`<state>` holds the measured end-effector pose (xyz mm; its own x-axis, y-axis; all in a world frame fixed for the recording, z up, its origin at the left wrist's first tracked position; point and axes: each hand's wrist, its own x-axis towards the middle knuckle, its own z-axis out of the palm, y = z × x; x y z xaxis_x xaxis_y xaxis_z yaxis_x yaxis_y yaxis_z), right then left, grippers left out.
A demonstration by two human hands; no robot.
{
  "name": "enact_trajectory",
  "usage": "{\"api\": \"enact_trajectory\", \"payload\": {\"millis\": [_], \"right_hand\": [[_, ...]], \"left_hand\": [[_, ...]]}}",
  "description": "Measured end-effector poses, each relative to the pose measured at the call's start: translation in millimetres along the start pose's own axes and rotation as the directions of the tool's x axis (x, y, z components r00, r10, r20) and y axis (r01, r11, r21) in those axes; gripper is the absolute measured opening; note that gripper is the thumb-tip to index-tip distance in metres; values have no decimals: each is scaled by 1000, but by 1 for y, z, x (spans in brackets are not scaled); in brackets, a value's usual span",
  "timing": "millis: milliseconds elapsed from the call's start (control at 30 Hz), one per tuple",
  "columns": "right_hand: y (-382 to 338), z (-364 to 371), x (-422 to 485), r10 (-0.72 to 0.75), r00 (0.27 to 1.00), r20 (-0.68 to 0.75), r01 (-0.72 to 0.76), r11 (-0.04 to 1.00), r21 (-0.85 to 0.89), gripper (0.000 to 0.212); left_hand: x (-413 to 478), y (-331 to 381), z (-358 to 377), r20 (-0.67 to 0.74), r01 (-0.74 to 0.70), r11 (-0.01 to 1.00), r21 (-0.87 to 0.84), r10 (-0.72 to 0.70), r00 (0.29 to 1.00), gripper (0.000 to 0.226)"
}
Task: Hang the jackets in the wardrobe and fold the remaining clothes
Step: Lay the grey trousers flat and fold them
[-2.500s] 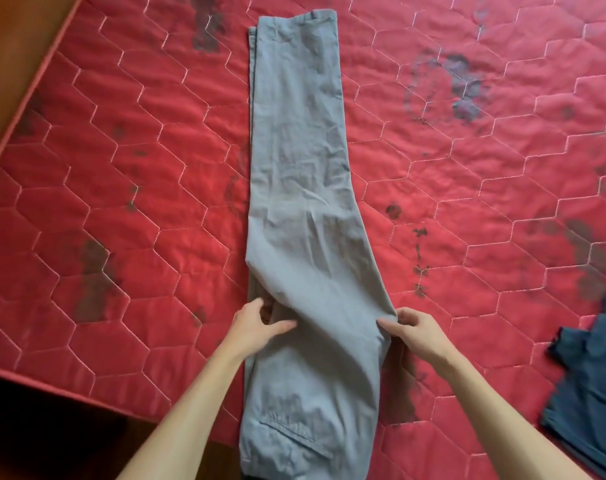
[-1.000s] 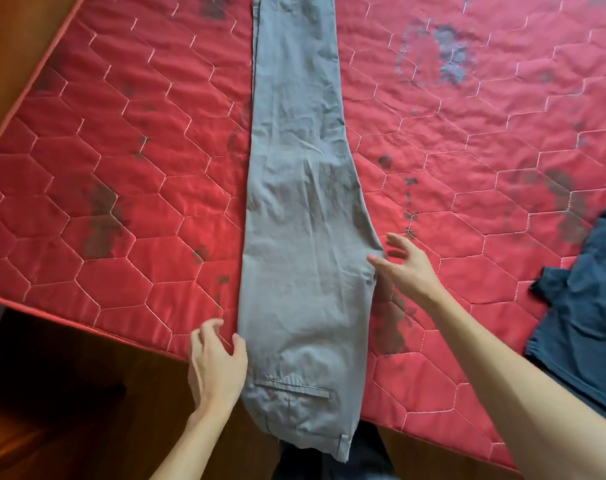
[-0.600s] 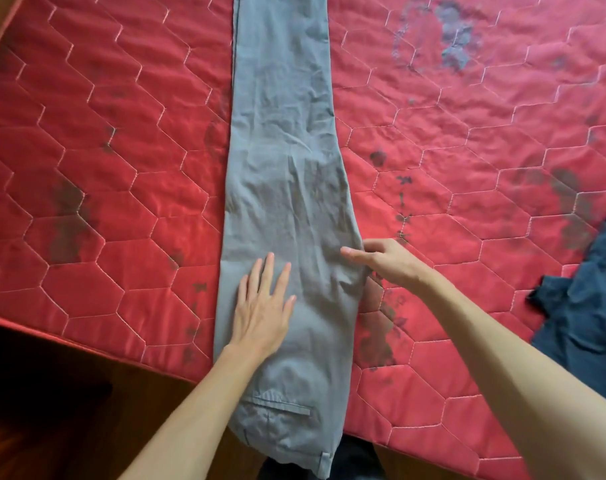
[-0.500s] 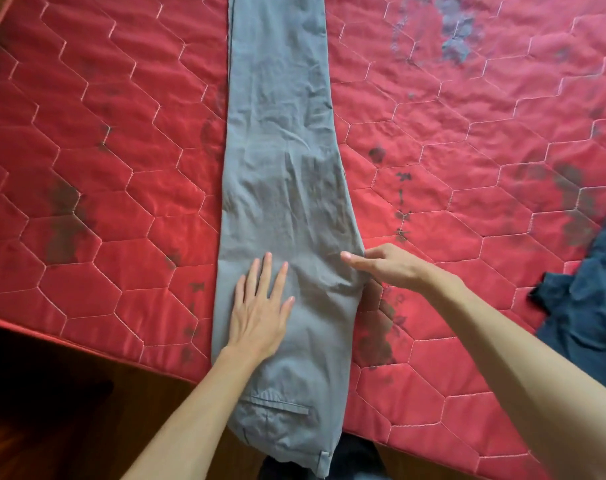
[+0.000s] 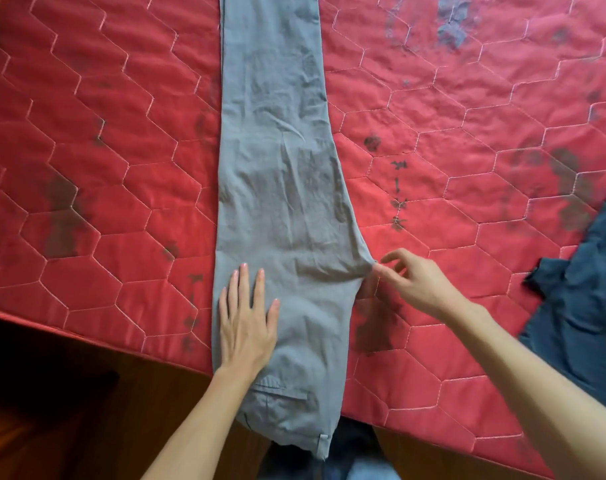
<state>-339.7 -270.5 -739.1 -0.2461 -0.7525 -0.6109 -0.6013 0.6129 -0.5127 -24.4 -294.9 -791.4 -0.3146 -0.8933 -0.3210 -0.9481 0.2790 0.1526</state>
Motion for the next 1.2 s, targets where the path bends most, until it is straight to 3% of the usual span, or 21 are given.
{"api": "enact_trajectory", "payload": {"millis": [167, 300, 400, 500, 600, 667, 733, 833, 900, 933, 1067, 1133, 1200], "right_hand": [[-1, 77, -61, 162, 979, 128, -175, 980, 100, 36], [-7, 139, -118, 209, 939, 274, -245, 964, 105, 52], [-12, 168, -147, 276, 949, 151, -301, 936, 181, 53], [-16, 177, -156, 333, 936, 116, -352, 870, 346, 35], [-22, 181, -162, 298, 942, 156, -332, 746, 577, 26], [-26, 185, -168, 324, 927, 189, -352, 578, 736, 34], [-29, 185, -174, 365, 900, 239, -375, 370, 850, 28], [-34, 181, -185, 390, 867, 310, -412, 210, 887, 23], [-31, 183, -190, 389, 870, 302, -408, 227, 884, 26], [-28, 185, -193, 399, 878, 265, -396, 291, 871, 30], [-22, 191, -209, 378, 920, 102, -351, 681, 643, 55], [-29, 191, -219, 394, 919, 33, -354, 782, 513, 63], [-34, 191, -227, 369, 928, -39, -313, 835, 453, 81]], "left_hand": [[-55, -17, -1, 31, 121, 982, -147, -117, 993, 60], [-86, -23, -4, 74, 310, 832, -460, -312, 947, 66], [-100, -26, -7, 55, 392, 713, -581, -447, 893, 63], [-109, -38, -7, 56, 413, 645, -643, -499, 865, 51], [-120, -54, 2, 178, 470, 563, -680, -494, 851, 41], [-128, -61, 6, 317, 520, 390, -760, -475, 821, 43], [-137, -63, 6, 471, 558, 173, -812, -373, 800, 54], [-145, -66, 6, 643, 656, 25, -754, -177, 745, 86], [-150, -67, 3, 702, 702, -32, -712, -38, 711, 76], [-154, -66, 1, 694, 694, -14, -720, -28, 720, 62], [-170, -68, -8, 617, 627, 218, -748, -119, 778, 30], [-178, -71, -12, 620, 626, 307, -717, -132, 774, 29], [-185, -72, -19, 581, 596, 364, -716, -163, 797, 44]]}}
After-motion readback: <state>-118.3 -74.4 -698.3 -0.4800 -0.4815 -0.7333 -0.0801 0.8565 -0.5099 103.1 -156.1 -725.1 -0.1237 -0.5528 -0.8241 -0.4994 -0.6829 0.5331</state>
